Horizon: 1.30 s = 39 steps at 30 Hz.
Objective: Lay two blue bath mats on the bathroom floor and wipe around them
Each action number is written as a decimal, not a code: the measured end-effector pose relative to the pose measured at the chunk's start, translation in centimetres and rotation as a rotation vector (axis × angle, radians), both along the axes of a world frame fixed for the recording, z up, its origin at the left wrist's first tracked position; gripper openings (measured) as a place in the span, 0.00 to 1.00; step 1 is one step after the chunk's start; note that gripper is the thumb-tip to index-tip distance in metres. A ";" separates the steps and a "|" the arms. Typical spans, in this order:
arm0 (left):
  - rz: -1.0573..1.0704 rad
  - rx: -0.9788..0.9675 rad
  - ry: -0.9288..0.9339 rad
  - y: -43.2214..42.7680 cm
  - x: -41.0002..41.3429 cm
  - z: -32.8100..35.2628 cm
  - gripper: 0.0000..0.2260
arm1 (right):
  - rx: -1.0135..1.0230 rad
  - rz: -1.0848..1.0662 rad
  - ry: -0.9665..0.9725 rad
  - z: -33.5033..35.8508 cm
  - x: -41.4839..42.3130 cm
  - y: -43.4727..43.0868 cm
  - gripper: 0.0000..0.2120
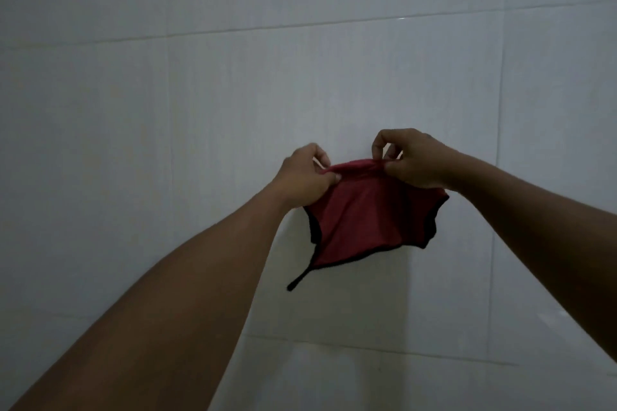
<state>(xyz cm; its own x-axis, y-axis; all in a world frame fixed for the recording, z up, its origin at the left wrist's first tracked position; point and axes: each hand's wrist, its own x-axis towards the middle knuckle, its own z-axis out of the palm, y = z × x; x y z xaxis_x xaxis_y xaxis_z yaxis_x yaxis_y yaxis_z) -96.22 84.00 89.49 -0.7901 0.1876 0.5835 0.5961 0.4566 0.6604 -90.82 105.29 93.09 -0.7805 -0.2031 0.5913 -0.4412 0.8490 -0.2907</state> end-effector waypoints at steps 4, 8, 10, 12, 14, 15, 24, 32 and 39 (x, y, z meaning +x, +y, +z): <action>0.189 -0.214 0.300 2.0 -0.7 -0.3 0.12 | 0.108 -0.079 0.262 -2.2 -2.9 1.2 0.13; 0.378 -0.416 0.495 3.6 -1.5 -1.8 0.10 | 0.099 -0.099 0.435 -4.5 -4.4 1.6 0.13; 0.423 -0.412 0.548 3.9 -1.9 -2.6 0.11 | 0.021 -0.061 0.481 -4.9 -4.8 1.6 0.12; 0.433 -0.335 0.644 4.1 -2.3 -2.7 0.11 | -0.064 -0.029 0.557 -4.4 -5.1 1.9 0.12; 0.436 -0.269 0.750 4.3 -2.7 -1.7 0.11 | -0.082 -0.034 0.640 -3.5 -5.2 2.7 0.11; 0.445 -0.267 0.783 4.4 -2.9 -1.1 0.10 | -0.048 -0.047 0.649 -3.2 -5.3 3.2 0.11; 0.388 -0.265 0.763 6.5 -4.4 -6.4 0.07 | 0.009 -0.171 0.676 -9.3 -7.1 3.2 0.05; 0.311 -0.214 0.659 7.3 -3.0 -9.9 0.15 | 0.022 -0.165 0.517 -9.7 -5.2 2.9 0.15; 0.469 -0.601 0.792 3.9 -1.0 -9.3 0.21 | 0.154 -0.275 0.496 -8.3 -2.8 1.7 0.17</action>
<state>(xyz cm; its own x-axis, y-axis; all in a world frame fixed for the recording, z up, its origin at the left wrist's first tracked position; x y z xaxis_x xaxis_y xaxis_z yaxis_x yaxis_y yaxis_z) -97.20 87.90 80.21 -0.2996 0.3902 0.8706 0.4362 0.8676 -0.2388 -93.61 107.00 84.79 -0.4544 -0.1451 0.8789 -0.2509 0.9675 0.0300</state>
